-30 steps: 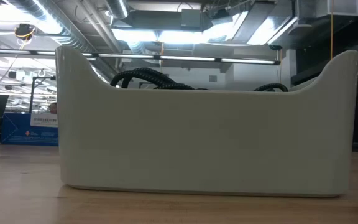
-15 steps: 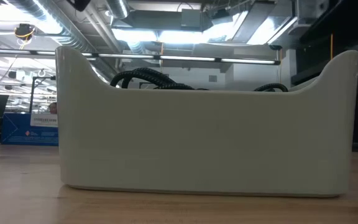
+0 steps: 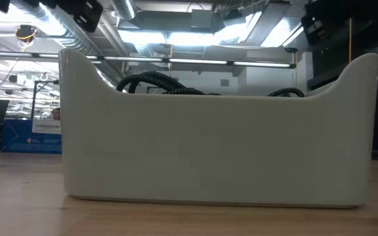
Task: Pick and place USB-C Cables
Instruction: Return to Home Position
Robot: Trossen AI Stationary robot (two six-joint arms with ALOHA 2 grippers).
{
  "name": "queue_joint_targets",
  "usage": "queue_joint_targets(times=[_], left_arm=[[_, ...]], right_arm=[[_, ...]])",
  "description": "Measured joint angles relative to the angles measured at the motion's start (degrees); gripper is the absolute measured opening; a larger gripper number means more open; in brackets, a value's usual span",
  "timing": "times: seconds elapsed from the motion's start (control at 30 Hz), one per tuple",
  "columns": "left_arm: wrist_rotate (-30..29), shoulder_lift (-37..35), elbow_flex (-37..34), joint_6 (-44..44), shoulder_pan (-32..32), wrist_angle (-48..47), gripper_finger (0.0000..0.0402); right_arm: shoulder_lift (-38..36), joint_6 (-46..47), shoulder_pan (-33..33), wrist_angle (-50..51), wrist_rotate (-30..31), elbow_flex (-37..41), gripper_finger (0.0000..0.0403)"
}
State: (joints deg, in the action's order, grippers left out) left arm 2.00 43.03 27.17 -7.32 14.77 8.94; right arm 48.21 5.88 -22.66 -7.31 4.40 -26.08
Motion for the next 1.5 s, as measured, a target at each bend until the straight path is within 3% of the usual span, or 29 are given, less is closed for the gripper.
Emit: queue_joint_targets(times=[0.2, 0.47, 0.67, 0.97, 1.17, 1.5], left_arm=[[6.53, -5.78, -9.44, -4.02, -3.24, 11.21, 0.0083], [3.45, -11.37, -19.48, -6.69, -3.62, 17.59, 0.0083], [2.60, -11.69, -26.54, -5.83, -3.61, 28.60, 0.0083], [1.54, -11.67, -26.55, 0.27, -3.63, 28.19, 0.0083], [-2.89, -11.65, -26.72, 3.42, -4.36, 27.60, 0.0083], [2.51, -14.86, -26.72, 0.04, -12.07, 20.27, 0.0083]], right_arm=[[-4.08, 1.83, 3.77, 3.79, -6.05, 1.06, 0.0121], [-14.73, 2.28, 4.87, 9.57, -4.20, 1.36, 0.0121], [-21.08, 2.10, 4.87, 10.26, -4.08, 6.21, 0.0121], [-30.79, 4.16, 4.85, 11.56, -3.93, 11.46, 0.0121], [-37.36, 4.05, 4.85, 15.86, -0.88, 11.46, 0.0121], [-44.84, 5.73, 4.85, 23.19, -0.87, 11.46, 0.0121]])
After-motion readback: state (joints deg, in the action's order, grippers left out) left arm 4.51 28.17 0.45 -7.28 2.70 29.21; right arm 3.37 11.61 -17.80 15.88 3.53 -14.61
